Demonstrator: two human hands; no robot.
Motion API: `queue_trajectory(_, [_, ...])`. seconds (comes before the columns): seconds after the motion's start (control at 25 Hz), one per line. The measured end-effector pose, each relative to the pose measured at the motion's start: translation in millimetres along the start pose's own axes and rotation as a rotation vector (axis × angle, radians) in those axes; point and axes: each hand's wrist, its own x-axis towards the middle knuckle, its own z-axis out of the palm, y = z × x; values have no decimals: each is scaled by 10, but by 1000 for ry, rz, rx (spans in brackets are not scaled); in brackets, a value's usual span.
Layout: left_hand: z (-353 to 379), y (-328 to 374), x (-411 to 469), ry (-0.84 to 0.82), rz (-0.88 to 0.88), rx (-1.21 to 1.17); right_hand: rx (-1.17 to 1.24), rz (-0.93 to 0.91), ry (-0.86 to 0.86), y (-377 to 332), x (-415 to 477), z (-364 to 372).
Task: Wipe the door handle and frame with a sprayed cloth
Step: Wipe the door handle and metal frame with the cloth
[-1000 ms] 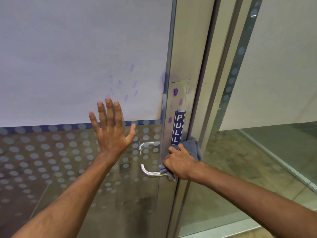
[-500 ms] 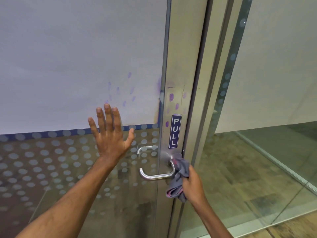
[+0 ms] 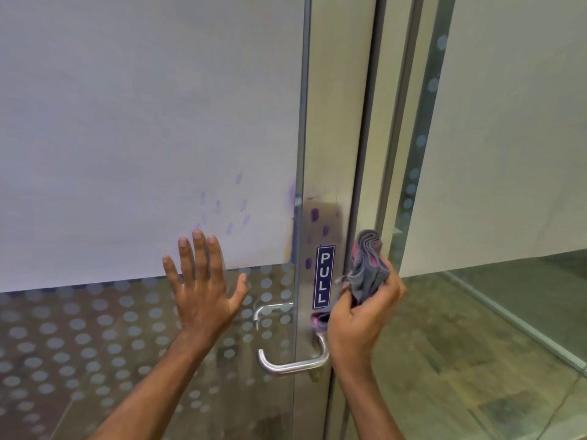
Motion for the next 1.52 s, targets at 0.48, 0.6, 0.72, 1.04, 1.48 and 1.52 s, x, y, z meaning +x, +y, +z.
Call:
queue_trajectory(0.48, [83,-31,-43,48,23,47,-352,-258,-307,659,-126,575])
queue_trajectory(0.6, [80,-28,-38,54,27,45,-355,-177,-292,695,-212,587])
queue_trajectory(0.72, [80,-37,-35,52,27,54,-333,-136,-213,574,-105,685])
queue_trajectory(1.04, [82,-36,-37,55,24,49,-346,-381,-243,314,450,800])
queue_trajectory(1.48, [73,-27,-36,60,25,55,-473,-479,-659,933,-274,59])
queue_trajectory(1.52, [74,-26,-36,58,24,55,-468,-464,-657,906,-253,74])
